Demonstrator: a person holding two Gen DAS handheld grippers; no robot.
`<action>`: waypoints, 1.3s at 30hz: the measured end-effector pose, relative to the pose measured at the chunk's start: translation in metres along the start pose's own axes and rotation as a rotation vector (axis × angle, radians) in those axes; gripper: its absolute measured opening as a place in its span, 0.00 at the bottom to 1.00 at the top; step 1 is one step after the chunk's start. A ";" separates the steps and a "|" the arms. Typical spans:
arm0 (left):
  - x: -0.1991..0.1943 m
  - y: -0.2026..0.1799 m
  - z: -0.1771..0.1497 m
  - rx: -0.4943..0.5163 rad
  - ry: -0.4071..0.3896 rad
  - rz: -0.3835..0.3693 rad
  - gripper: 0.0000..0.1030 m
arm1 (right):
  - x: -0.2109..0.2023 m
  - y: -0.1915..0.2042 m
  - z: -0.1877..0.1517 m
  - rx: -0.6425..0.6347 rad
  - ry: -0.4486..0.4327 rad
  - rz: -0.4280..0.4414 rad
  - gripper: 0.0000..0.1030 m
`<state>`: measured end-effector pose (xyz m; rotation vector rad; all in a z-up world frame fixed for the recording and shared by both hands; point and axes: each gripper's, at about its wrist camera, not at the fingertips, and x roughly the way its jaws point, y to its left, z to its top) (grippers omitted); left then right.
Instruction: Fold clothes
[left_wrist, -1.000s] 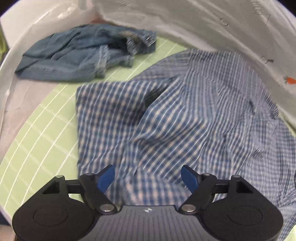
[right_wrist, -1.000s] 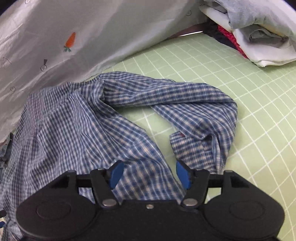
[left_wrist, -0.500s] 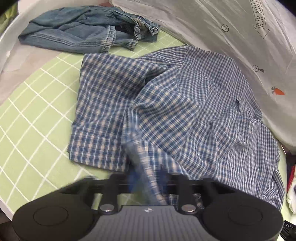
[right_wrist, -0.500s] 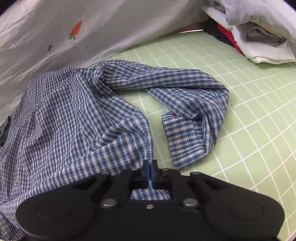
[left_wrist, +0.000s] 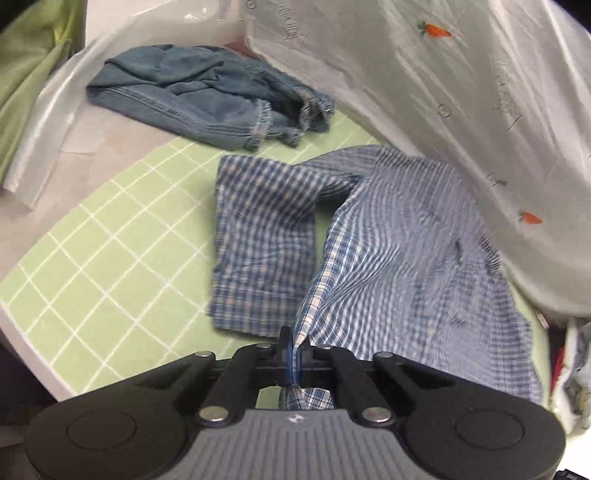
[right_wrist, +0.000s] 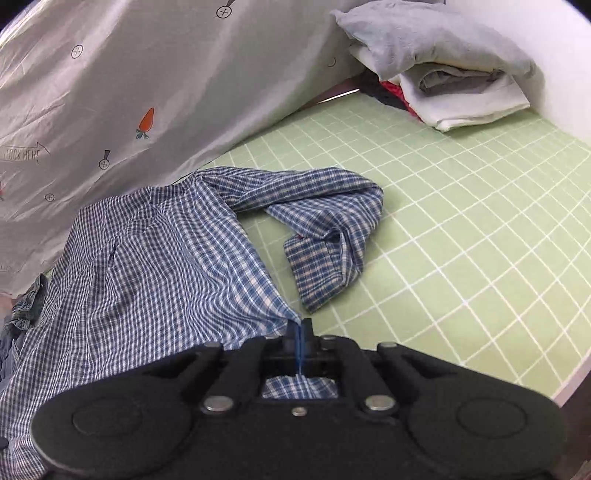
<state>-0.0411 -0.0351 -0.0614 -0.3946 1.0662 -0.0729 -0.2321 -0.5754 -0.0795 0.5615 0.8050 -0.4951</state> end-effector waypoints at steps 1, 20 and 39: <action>0.003 0.001 -0.001 0.012 0.009 0.030 0.02 | 0.001 0.003 -0.005 -0.016 0.020 -0.004 0.01; 0.025 -0.104 -0.045 0.257 0.008 0.084 0.89 | 0.000 0.003 -0.001 -0.145 -0.025 -0.072 0.93; 0.128 -0.216 -0.064 0.372 0.193 0.113 0.91 | 0.080 -0.088 0.076 0.110 -0.117 -0.073 1.00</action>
